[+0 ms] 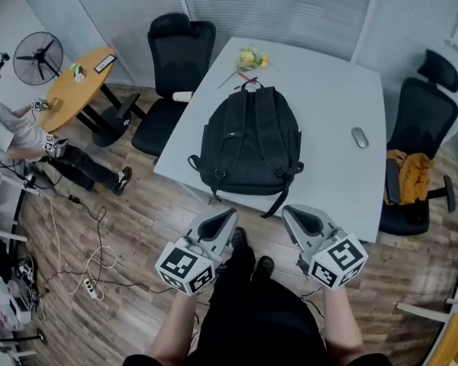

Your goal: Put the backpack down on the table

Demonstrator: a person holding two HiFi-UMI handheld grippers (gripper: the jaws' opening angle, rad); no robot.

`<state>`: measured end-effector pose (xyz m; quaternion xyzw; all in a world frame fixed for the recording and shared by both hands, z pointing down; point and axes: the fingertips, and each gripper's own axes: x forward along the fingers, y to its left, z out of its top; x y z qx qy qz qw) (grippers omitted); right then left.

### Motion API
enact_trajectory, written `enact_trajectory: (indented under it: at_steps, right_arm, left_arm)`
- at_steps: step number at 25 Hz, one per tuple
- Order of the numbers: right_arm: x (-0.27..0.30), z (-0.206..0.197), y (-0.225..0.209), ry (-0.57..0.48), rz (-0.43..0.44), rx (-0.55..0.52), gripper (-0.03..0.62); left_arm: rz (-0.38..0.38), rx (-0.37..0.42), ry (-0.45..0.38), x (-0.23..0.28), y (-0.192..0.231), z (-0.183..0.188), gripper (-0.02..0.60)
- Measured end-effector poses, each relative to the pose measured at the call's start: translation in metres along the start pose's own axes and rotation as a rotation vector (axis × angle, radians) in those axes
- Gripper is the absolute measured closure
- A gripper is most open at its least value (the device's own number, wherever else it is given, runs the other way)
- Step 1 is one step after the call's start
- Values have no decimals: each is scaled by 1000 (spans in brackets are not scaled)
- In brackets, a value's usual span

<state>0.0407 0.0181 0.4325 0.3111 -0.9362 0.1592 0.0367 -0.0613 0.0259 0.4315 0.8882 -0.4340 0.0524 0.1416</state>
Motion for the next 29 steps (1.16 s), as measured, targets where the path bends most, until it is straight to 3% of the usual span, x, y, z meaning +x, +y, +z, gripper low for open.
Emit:
enact_trajectory:
  at_steps: [5,29]
  right_arm:
    - [-3,-1,7,22,-12,-68,586]
    - [-10,5,-9,40,-40,-115,588]
  left_arm:
    - [2,7,3,0,-2,1,581]
    - [19,19,13,4,3,4,581]
